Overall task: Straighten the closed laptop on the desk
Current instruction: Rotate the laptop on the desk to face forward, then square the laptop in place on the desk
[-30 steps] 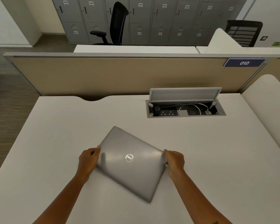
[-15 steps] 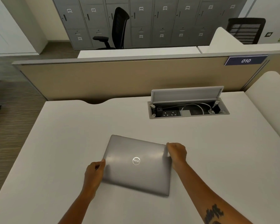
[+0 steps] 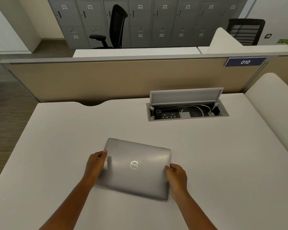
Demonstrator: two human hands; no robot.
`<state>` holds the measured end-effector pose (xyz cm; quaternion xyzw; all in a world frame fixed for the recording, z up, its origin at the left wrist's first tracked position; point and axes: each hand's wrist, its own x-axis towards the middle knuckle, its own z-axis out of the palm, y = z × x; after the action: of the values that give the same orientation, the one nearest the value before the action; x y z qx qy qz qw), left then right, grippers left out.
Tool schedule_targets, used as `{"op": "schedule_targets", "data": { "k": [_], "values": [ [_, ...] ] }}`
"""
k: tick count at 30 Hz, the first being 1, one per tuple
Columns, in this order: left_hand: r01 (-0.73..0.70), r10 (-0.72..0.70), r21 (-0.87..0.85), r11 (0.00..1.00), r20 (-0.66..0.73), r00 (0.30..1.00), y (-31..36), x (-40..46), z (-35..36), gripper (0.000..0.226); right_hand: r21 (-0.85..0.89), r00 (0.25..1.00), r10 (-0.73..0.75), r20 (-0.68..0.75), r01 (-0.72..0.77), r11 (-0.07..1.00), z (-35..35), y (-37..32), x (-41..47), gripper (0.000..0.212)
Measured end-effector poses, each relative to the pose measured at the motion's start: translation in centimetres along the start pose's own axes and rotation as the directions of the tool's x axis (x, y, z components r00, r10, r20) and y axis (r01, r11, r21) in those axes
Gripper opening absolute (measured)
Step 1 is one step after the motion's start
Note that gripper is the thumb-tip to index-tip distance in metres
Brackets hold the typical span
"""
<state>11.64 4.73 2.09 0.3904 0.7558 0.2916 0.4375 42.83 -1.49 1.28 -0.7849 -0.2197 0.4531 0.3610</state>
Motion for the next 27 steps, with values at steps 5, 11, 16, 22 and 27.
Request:
{"op": "schedule_targets", "data": {
  "k": [5, 11, 16, 22, 27],
  "values": [
    [0.115, -0.119, -0.171, 0.979, -0.009, 0.993, 0.2, -0.5, 0.3, 0.036, 0.058, 1.0, 0.02, -0.022, -0.019, 0.998, 0.1, 0.0, -0.2, 0.012],
    [0.265, -0.264, -0.345, 0.9, 0.051, 0.963, 1.1, -0.9, 0.4, 0.055, 0.108, 0.995, 0.017, -0.101, -0.006, 0.994, 0.7, 0.2, 0.4, 0.021],
    [0.231, -0.227, -0.452, 0.862, 0.065, 0.972, 1.4, -1.3, 1.4, 0.065, 0.15, 0.993, 0.032, -0.11, -0.015, 0.989, 0.3, -1.3, 2.4, 0.025],
    [0.277, -0.248, -0.536, 0.798, 0.128, 0.96, 2.4, -1.5, 3.4, 0.067, 0.194, 0.992, 0.046, -0.121, -0.022, 0.981, -0.7, -3.7, 5.5, 0.029],
    [0.297, -0.267, -0.58, 0.758, 0.14, 0.954, 3.6, -1.1, 4.7, 0.072, 0.184, 0.993, 0.022, -0.12, 0.0, 0.983, -1.1, -5.6, 7.7, 0.039]
  ]
}}
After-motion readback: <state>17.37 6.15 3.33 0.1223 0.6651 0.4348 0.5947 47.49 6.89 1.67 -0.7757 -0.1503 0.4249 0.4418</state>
